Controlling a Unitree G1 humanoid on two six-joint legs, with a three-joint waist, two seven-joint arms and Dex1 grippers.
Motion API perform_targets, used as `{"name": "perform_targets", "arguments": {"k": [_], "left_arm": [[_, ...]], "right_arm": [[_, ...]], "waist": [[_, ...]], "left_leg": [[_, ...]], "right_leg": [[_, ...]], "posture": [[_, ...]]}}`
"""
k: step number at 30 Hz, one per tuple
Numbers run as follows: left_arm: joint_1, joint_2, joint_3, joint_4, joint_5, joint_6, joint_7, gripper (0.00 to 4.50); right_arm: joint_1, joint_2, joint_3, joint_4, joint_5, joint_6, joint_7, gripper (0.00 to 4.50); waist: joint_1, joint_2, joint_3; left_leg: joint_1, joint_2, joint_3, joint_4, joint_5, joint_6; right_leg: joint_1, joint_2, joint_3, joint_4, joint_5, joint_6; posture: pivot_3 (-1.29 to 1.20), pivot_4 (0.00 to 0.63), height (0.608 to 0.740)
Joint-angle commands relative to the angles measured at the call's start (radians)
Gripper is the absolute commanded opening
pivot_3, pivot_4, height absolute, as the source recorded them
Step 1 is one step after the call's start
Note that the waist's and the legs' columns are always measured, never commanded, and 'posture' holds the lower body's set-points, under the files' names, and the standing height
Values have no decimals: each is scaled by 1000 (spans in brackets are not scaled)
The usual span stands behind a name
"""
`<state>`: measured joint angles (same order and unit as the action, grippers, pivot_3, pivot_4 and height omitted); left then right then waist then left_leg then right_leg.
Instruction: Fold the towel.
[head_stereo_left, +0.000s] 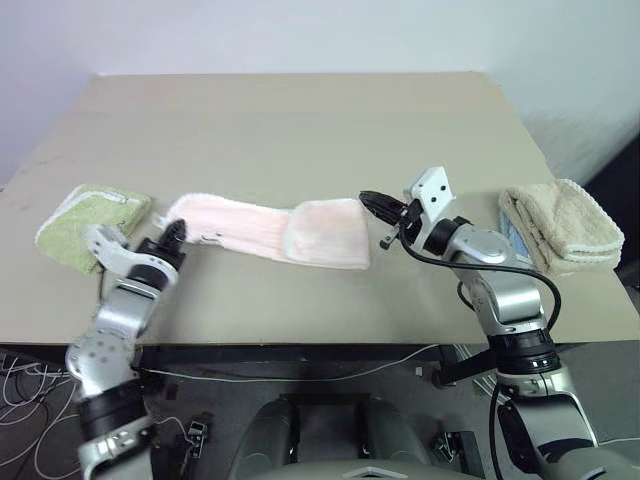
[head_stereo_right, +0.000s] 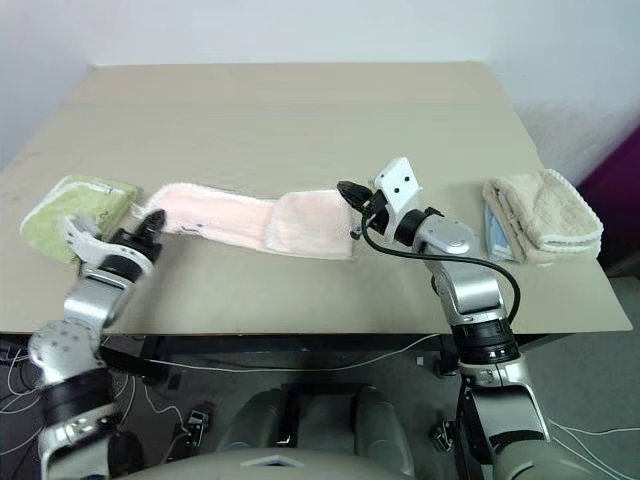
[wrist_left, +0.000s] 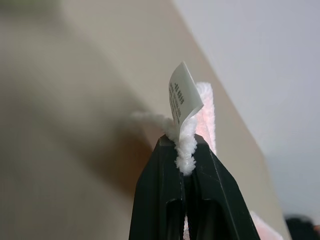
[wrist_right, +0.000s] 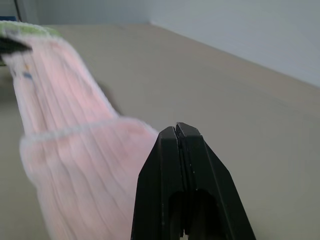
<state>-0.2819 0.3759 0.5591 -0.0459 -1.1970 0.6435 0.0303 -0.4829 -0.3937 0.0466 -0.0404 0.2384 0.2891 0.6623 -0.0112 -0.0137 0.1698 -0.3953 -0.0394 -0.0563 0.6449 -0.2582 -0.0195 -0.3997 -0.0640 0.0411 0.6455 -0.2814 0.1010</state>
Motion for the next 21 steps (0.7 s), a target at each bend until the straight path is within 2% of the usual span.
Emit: {"name": "perform_targets", "arguments": {"k": [1, 5, 9, 13, 17, 21], "left_arm": [[-52, 66, -18, -19, 36, 1, -95, 26], [-129, 116, -153, -81, 101, 33, -230, 26], [-188, 114, -332, -172, 179, 52, -364, 26], [-237, 84, -513, -203, 304, 51, -426, 26], [-267, 85, -722, -182, 515, 25, -480, 26], [-277, 77, -803, -131, 635, 35, -496, 26]], "right_arm": [[1, -9, -29, -56, 9, -2, -15, 0], [7, -10, -34, -54, 7, -6, -29, 0], [13, -9, -41, -50, 6, -8, -44, 0], [22, -7, -46, -52, 5, -8, -55, 0], [34, -11, -51, -68, 6, -5, -69, 0], [45, -15, -55, -87, 8, 2, -79, 0]], "waist": [[0, 0, 0], [3, -1, 1], [0, -1, 1], [-4, 0, 1], [-4, 1, 1], [-3, 1, 1]], "left_leg": [[0, 0, 0, 0, 0, 0], [-1, -1, -1, 0, 0, 0], [-6, -1, -1, 1, 0, 0], [-10, -1, 0, 0, 1, -1], [-10, 0, 0, 0, 1, -1], [-10, 0, 0, 1, 1, -1]], "right_leg": [[0, 0, 0, 0, 0, 0], [-1, -1, 0, 0, 0, 0], [-5, -1, 0, 0, 0, 0], [-10, -1, 0, 0, 0, 0], [-10, 0, 1, 1, 0, 0], [-10, 0, 1, 0, 0, 0]], "posture": [[0, 150, 740], [0, 150, 740], [0, 150, 740], [0, 150, 740], [0, 150, 740], [0, 150, 740]]}}
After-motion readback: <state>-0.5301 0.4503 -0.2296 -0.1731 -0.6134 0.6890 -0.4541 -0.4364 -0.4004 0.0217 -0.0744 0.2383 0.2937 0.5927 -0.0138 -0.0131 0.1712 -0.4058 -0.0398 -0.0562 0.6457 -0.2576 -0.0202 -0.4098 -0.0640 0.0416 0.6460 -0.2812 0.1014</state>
